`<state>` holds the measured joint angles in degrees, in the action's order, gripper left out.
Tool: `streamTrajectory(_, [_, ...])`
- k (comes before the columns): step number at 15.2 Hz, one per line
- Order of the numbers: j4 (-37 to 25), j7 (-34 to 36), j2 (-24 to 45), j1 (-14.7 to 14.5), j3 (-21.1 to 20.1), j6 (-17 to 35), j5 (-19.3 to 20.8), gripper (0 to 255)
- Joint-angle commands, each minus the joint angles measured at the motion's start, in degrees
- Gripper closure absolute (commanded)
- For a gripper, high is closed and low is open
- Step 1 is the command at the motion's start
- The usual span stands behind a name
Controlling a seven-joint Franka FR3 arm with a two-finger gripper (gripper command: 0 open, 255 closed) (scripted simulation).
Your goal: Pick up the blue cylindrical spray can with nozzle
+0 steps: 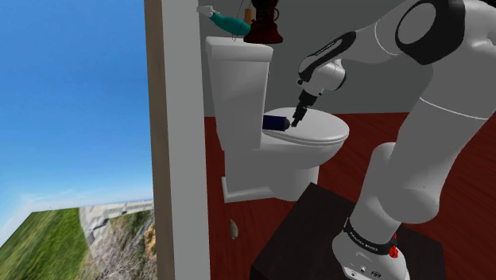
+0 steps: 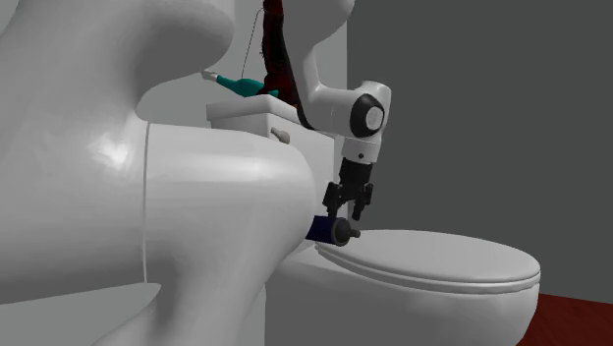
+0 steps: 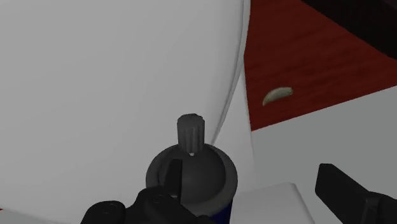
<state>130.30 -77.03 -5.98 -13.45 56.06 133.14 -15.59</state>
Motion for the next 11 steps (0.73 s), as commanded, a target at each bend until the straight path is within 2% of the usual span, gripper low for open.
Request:
streamTrajectory(1, [-4.48, -10.71, 8.50, -1.83, 3.86, -1.39, -11.41, 0])
streamTrajectory(2, [-6.98, -15.49, 13.00, -0.84, 4.08, -3.04, -17.01, 0])
streamTrajectory(3, [-6.97, -15.29, 12.78, 0.41, 2.77, -2.90, -16.69, 0])
streamTrajectory(10, [-5.69, -21.60, 18.33, 3.36, -0.18, -0.56, -24.55, 0])
streamTrajectory(11, [-5.69, -21.59, 18.32, 3.39, -0.22, -0.55, -24.53, 0])
